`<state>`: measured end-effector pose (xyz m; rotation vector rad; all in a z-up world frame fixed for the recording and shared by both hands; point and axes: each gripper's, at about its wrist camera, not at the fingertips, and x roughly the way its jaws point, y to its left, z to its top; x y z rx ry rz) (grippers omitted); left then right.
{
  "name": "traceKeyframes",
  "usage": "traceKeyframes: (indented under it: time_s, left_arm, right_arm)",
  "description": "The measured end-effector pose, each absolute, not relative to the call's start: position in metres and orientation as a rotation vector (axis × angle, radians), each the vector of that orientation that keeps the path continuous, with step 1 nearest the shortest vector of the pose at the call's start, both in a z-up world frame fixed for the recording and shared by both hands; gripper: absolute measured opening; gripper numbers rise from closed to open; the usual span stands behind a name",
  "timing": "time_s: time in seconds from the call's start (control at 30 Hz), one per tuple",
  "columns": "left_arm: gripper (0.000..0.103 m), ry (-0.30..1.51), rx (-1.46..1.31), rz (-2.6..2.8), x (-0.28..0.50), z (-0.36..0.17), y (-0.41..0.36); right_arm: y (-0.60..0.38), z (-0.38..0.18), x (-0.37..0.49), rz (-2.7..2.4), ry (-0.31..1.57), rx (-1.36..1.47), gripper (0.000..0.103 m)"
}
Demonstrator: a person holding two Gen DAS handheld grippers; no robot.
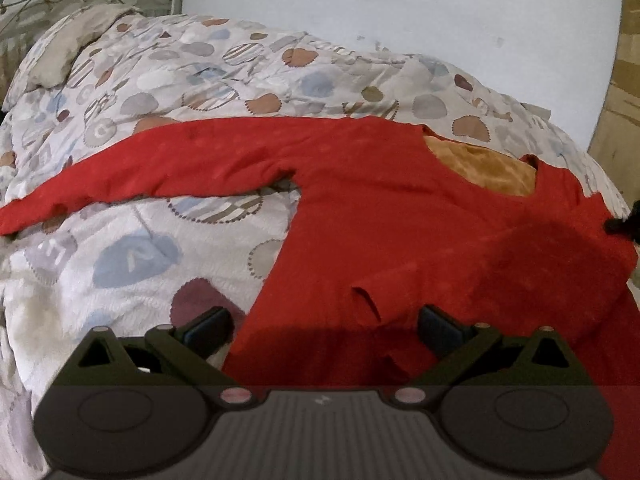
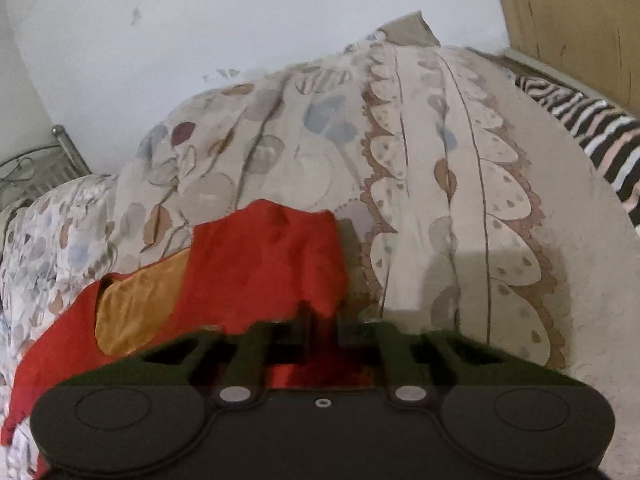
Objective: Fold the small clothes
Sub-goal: 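Carry the sleeve across the shirt body with the right gripper and release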
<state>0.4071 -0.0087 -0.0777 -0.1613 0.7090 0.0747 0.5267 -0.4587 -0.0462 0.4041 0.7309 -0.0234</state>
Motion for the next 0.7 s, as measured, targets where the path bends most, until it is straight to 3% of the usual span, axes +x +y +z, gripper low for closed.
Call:
traceKeyframes:
  time_s: [0.13,0.27,0.4,0.47,0.5,0.53,0.7]
  left_arm:
    - [0.103,0.708,-0.152,0.057,0.416,-0.08,-0.015]
    - [0.103,0.648,-0.13,0.084,0.409,-0.091,-0.021]
    - [0.103,0.608,-0.173,0.069,0.401,-0.098,-0.015]
    - [0.103,0.607,-0.183,0.067,0.402,-0.1,-0.013]
    - [0.103,0.604,-0.181,0.068,0.402,-0.1,-0.014]
    - [0.103,0.599,-0.178,0.068,0.401,-0.1,-0.014]
    - [0.103,0.586,-0.183,0.07,0.399,-0.102,-0.015]
  right_arm:
    - [-0.458,-0.024,0.505,-0.067,0.6,0.358,0.01]
    - [-0.456,-0.041,0.504,-0.115,0.656,0.322,0.011]
    - [-0.464,-0.033,0.478,-0.097,0.61,0.319,0.038]
    - [-0.463,-0.027,0.458,-0.087,0.582,0.238,0.057]
    - [-0.461,-0.025,0.446,-0.073,0.576,0.182,0.075]
    - [-0.457,-0.022,0.437,-0.055,0.579,0.133,0.084]
    - [-0.432,-0.038,0.417,0.001,0.644,-0.163,0.084]
